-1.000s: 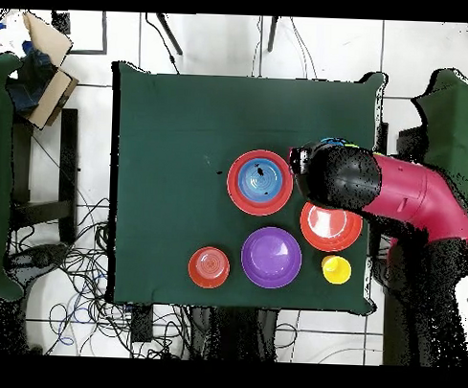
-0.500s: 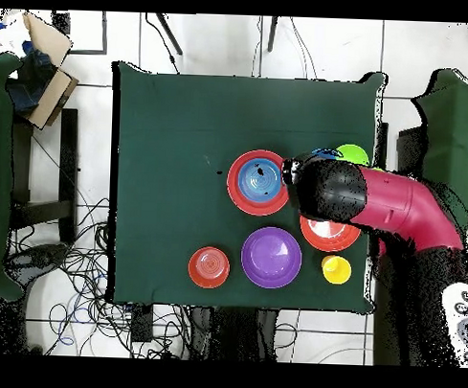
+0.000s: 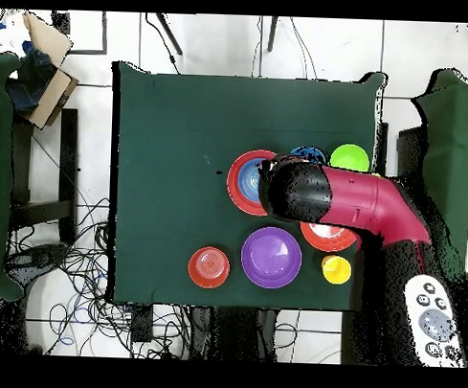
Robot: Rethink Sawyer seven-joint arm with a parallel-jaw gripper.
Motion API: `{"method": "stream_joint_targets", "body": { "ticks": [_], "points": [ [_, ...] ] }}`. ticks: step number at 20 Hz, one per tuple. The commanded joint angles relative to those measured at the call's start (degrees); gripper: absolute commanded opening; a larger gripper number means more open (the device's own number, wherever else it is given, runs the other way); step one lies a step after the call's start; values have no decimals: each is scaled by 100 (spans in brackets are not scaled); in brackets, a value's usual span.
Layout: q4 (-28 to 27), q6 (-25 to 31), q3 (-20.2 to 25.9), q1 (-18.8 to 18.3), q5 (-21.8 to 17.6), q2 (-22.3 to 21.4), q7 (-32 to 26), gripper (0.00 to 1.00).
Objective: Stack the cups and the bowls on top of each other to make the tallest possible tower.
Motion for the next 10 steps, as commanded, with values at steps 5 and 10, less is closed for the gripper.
{"method": "stream_joint_targets", "body": {
  "ticks": [5, 10],
  "points": [
    [235, -466, -154, 294, -95, 151, 829, 0],
    [211, -741, -186, 351, -132, 237, 878, 0]
  ]
}}
